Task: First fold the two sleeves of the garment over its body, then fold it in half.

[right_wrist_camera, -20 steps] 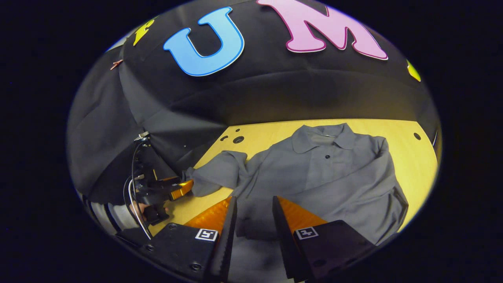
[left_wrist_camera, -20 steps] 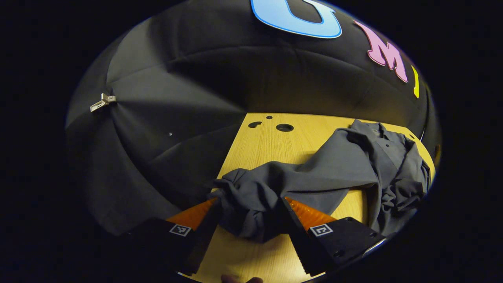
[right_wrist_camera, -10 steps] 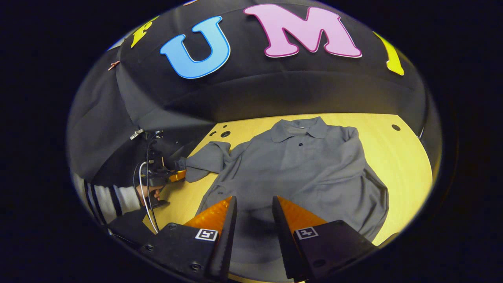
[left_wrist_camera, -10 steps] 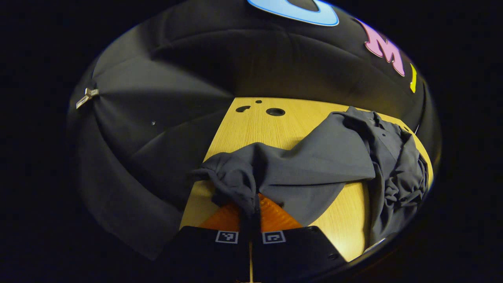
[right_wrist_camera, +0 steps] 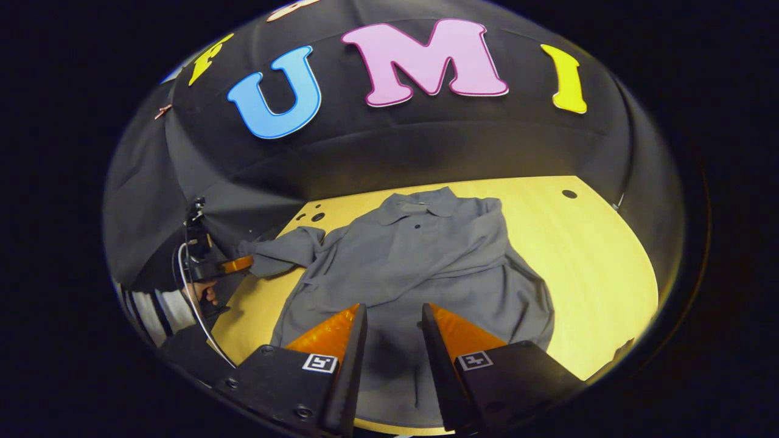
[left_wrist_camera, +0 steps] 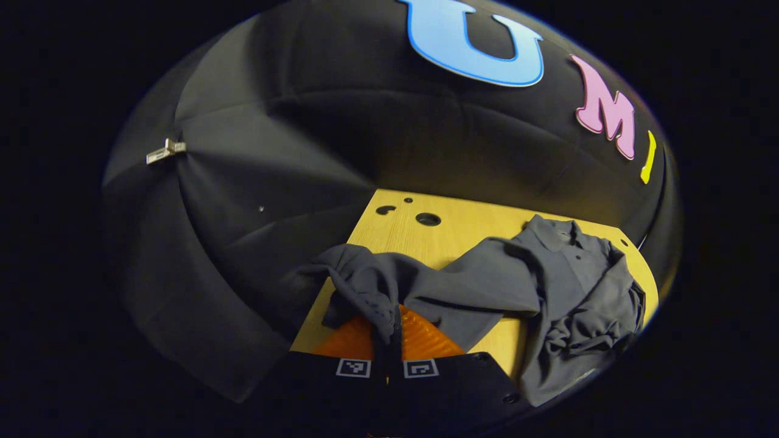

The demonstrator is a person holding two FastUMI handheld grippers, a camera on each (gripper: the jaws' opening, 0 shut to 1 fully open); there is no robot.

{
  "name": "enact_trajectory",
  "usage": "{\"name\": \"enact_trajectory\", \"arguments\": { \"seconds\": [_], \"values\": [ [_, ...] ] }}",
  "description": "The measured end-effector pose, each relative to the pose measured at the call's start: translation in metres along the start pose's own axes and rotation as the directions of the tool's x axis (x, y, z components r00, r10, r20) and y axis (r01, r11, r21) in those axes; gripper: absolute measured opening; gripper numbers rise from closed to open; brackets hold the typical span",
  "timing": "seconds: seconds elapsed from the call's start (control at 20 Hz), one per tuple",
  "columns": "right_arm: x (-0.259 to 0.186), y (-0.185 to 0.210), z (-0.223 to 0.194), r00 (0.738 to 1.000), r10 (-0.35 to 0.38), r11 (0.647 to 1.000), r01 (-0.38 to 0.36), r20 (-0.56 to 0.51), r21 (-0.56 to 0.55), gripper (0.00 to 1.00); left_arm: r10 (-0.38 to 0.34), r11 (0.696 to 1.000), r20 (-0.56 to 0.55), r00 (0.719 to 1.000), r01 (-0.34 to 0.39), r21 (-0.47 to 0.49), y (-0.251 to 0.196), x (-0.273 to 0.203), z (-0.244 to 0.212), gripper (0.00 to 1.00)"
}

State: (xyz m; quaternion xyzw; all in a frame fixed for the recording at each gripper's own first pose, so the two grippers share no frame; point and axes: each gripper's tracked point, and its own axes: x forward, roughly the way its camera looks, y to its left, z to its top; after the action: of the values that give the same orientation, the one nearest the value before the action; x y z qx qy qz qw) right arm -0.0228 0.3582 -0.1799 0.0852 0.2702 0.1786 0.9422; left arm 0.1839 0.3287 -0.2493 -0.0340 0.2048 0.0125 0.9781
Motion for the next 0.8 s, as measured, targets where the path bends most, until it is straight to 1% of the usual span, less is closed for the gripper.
{"name": "enact_trajectory", "arguments": {
  "seconds": [0.2, 0.35, 0.5, 0.65, 0.8],
  "values": [
    [-0.02, -0.024, -0.001, 1.0, -0.023, 1.0, 0.023, 0.014, -0.004, 0.56, -0.044, 0.998, 0.078, 0.996, 0.041, 0.044, -0.04, -0.034, 0.034, 0.06],
    [-0.028, -0.042, -0.001, 0.999, -0.038, 0.999, 0.038, 0.02, 0.002, 0.56, -0.078, 0.996, 0.122, 0.989, 0.073, 0.045, -0.076, -0.054, 0.054, 0.05],
    [-0.033, -0.064, 0.002, 0.998, -0.056, 0.998, 0.055, 0.028, 0.027, 0.56, -0.116, 0.992, 0.161, 0.98, 0.109, 0.057, -0.11, -0.068, 0.077, 0.05],
    [-0.035, -0.084, 0.007, 0.997, -0.07, 0.997, 0.069, 0.035, 0.038, 0.56, -0.161, 0.984, 0.19, 0.969, 0.141, 0.113, -0.147, -0.075, 0.095, 0.05],
    [-0.036, -0.101, 0.009, 0.996, -0.079, 0.996, 0.077, 0.036, 0.051, 0.56, -0.215, 0.972, 0.195, 0.957, 0.189, 0.142, -0.194, -0.082, 0.105, 0.05]
  ]
}}
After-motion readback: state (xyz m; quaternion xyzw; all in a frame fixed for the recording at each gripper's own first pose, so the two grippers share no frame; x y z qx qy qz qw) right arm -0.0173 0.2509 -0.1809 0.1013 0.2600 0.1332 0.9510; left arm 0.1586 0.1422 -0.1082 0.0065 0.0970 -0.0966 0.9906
